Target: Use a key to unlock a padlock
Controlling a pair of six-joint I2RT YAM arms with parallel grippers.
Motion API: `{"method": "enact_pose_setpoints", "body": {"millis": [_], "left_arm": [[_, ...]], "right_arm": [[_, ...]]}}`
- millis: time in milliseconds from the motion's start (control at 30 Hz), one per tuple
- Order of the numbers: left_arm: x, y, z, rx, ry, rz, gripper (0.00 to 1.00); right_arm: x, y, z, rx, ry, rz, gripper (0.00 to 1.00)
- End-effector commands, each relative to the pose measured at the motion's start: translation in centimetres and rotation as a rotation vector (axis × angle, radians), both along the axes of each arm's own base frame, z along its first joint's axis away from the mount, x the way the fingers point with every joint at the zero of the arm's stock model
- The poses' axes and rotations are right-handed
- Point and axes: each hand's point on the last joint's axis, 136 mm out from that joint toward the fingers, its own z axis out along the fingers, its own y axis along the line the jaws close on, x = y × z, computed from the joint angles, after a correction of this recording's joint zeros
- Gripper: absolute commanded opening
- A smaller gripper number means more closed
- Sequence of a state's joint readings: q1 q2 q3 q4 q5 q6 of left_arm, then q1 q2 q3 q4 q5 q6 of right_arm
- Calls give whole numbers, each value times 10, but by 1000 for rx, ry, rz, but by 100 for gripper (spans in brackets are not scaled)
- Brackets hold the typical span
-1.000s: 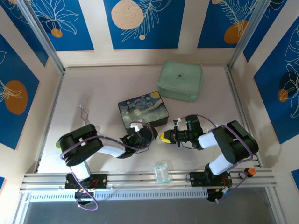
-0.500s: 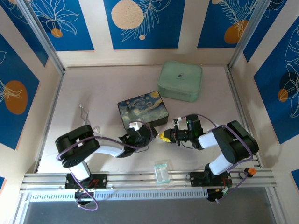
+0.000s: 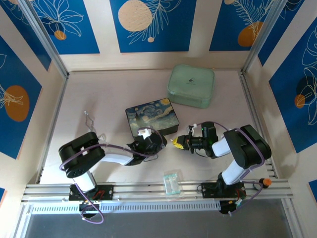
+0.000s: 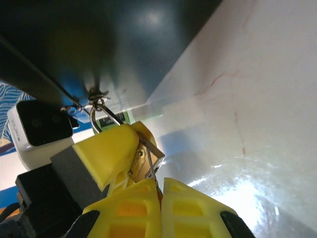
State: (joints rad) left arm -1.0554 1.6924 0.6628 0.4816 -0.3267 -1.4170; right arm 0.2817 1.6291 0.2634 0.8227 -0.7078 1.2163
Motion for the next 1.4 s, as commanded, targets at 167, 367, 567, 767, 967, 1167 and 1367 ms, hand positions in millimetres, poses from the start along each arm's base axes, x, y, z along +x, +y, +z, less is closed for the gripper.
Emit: {"method": "enact_pose_setpoints", "body": {"millis": [167,367,567,767,967,1167,1367], "left_arm": [[15,-12,26,-83,-19,20,0],[19,-17,27,-86,-24,23,0],[20,-22,29,-75,-39,5,0],[20,-26,29,-101,-32,3,0],[21,-23,24,-88,-32,12,0],[21,-26,23,-96,-30,4,0],[21,-27,22,-101,-28,0,0]], "right_arm": [[0,-11,-5,-28,-15,-30,0],[8,-18,-4,-28,-16,-51,0],[9,-19,1,-25,-36,-57,0],[4,-13,9,12,-49,-25,0],[2,-12,12,-15,-61,-22,0],[-2,-7,19,-21,-68,6,0],[-3,-2,23,9,-65,51,0]]}}
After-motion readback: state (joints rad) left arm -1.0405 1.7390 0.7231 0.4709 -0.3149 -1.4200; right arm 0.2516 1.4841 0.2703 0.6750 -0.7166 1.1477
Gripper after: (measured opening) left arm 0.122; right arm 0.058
